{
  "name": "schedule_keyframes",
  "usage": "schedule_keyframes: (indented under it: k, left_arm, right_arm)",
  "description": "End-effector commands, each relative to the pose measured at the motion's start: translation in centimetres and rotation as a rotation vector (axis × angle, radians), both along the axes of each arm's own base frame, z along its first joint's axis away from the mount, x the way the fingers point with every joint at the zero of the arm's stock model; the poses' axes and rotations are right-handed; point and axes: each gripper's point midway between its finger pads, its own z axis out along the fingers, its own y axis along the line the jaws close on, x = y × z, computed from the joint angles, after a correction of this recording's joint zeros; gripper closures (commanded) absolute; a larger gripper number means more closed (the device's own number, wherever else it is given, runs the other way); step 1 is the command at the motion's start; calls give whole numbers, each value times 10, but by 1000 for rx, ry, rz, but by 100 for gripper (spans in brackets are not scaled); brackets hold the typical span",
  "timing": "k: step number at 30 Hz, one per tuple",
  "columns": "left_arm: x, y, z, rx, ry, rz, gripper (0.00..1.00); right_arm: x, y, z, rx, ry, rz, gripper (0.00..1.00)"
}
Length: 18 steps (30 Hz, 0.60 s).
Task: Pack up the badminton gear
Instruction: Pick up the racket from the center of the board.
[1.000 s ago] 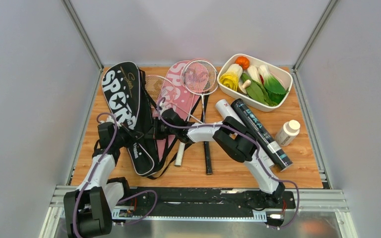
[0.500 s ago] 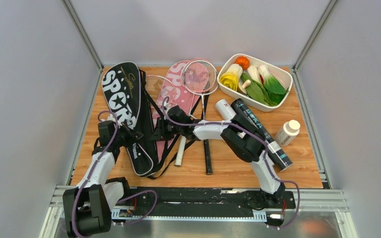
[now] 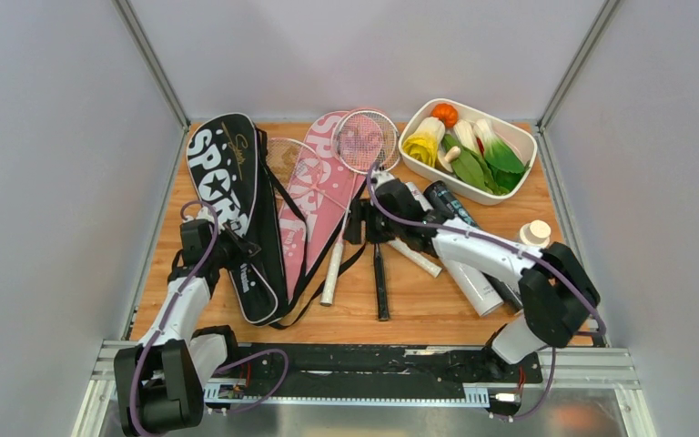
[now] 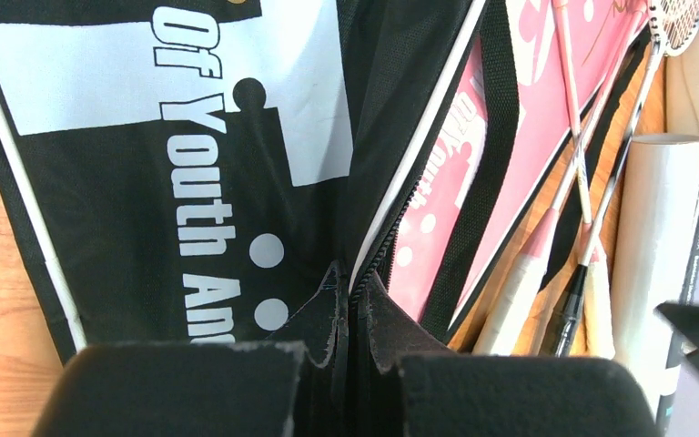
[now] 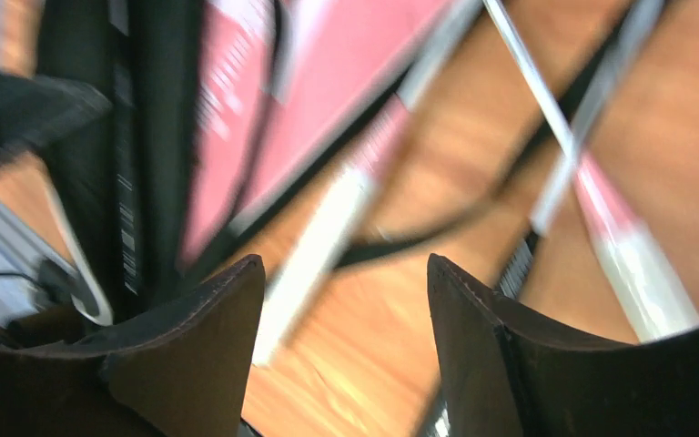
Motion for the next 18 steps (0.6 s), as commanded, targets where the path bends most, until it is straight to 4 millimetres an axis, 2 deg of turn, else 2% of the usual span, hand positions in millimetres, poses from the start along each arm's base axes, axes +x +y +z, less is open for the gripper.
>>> schedule_keyframes:
  k: [1, 4, 7, 12, 16, 18]
  left_arm:
    - [6, 6, 11, 43, -31, 1, 100]
    - [7, 6, 14, 46, -37, -3, 100]
    - [6, 6, 15, 53, -41, -5, 100]
    - [6, 5, 14, 48, -42, -7, 100]
    - [5, 5, 14, 45, -43, -8, 100]
    - [4, 4, 15, 44, -45, -8, 100]
  right_arm:
    - [-44, -62, -39, -184, 68, -45, 30]
    - [-66, -75, -36, -143, 70, -33, 26]
    - [-80, -80, -22, -73, 13, 7, 21]
    - [-84, -85, -33, 33, 31, 53, 14]
    - [-81, -77, -35, 160, 25, 117, 14]
    - [-75, -77, -42, 170, 35, 104, 16]
